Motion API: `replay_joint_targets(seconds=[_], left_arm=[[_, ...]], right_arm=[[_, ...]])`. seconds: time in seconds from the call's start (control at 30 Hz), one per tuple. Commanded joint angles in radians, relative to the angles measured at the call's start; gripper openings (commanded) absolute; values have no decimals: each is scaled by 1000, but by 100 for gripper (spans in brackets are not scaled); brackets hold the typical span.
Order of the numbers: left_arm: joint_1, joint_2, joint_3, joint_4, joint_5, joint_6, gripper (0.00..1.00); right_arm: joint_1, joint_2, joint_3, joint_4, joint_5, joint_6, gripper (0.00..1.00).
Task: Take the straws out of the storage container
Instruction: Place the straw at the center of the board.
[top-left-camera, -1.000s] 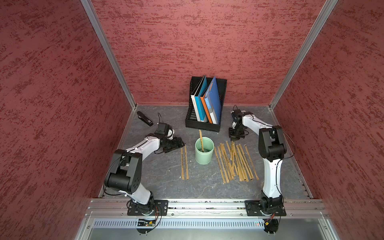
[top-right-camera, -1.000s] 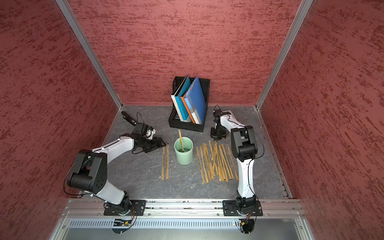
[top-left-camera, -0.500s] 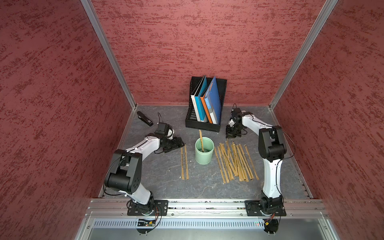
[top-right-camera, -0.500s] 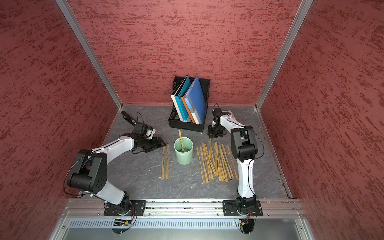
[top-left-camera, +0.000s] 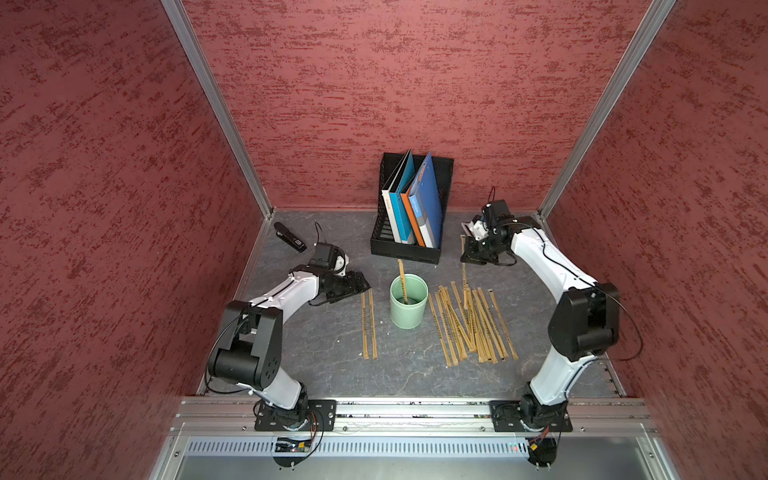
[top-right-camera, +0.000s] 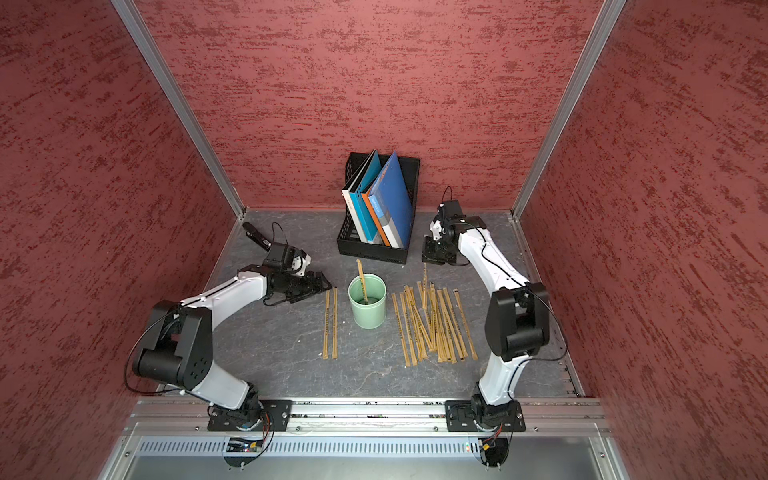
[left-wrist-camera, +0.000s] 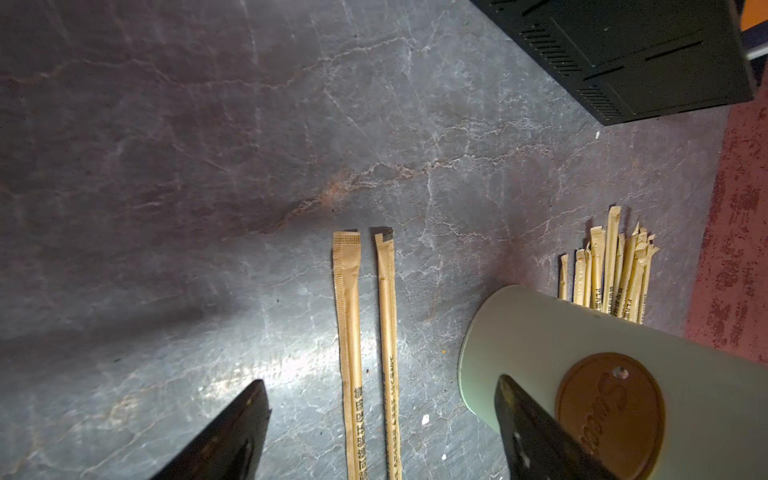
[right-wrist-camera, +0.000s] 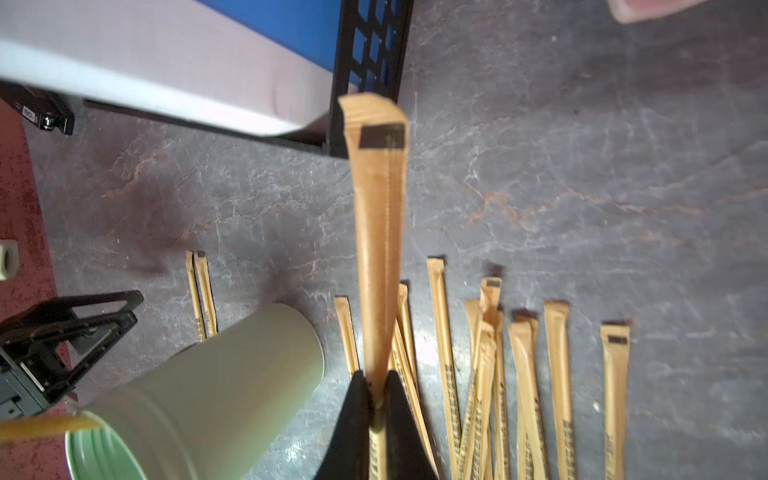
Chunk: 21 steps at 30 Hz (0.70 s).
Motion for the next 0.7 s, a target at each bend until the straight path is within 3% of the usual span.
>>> replay_joint_targets(seconds=[0.0,0.27,0.67], left_arm=[[-6,-42,1,17,18,-9,85],[-15,-68,-5,6,16,-9,86],[-16,-59,-2,1,10,-8,86]], right_arm=[[11,-52,-118,-7,14,-35,7],[75,-142,-329,93,48,-38,7],[130,-114,-421,159,139,-61,7]])
